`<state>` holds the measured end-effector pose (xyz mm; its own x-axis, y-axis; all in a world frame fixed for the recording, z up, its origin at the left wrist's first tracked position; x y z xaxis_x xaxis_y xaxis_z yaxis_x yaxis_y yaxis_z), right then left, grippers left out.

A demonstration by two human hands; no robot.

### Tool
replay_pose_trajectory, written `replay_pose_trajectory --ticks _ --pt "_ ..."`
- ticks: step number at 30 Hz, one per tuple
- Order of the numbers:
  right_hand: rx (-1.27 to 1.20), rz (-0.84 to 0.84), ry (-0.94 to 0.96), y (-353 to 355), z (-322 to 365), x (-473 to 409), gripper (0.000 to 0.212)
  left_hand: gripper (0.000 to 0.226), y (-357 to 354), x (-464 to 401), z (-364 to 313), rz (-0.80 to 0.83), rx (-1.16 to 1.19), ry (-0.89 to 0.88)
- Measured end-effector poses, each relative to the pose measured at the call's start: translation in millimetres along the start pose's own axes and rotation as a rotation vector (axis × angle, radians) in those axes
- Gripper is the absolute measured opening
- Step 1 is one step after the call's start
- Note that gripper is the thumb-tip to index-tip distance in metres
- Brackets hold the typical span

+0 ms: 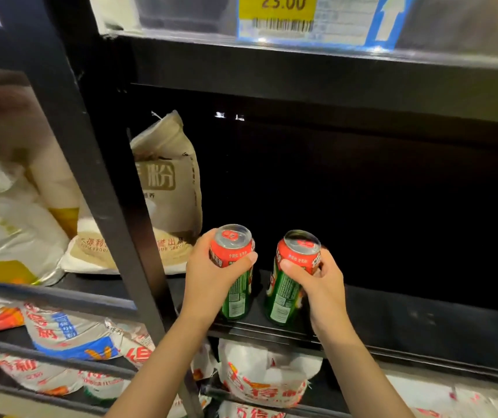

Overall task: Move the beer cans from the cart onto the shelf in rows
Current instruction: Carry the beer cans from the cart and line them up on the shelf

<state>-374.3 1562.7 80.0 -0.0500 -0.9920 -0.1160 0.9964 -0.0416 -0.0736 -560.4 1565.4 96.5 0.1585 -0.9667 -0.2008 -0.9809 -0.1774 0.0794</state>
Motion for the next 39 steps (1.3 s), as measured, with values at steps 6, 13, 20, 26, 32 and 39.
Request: replay_pose_trajectory --ticks 6,13,20,26,32,39 --pt "-0.037 -0.067 -0.012 -4.5 -4.9 -15.3 0.056 0.048 -5.3 -15.2 11.4 0.015 0.0 -0.001" --pt "0.053 -0.001 0.002 -9.5 -14.0 -19.3 0.059 0.049 -7.6 -20.0 20.3 0.074 0.036 -0.032" --pt "0.082 0.016 0.064 -12.3 -18.8 -10.6 0.053 0.064 -6.9 -15.1 23.4 0.13 0.094 -0.081" --pt "0.196 -0.061 0.062 -13.7 -53.2 4.3 0.097 0.112 -4.6 -0.6 62.9 0.123 -0.014 0.049" --pt "0.217 -0.177 0.022 -13.1 -74.1 6.1 0.075 0.088 -5.0 7.0 88.2 0.028 -0.056 0.137" --pt "0.219 -0.103 -0.024 -6.4 -80.1 6.1 0.063 0.062 0.2 11.0 92.0 0.073 -0.069 0.083"
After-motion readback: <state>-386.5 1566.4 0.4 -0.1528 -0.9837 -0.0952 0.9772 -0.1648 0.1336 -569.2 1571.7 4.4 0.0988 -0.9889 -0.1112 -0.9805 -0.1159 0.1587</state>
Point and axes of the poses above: each hand's wrist, its own x-axis away from the middle knuckle, its own y-axis out of the back of the hand, z = x × y, the point moved 4 cm from there along -x, towards the middle knuckle, and after that the axes turned 3 degrees about z, right-handed, at the moved point
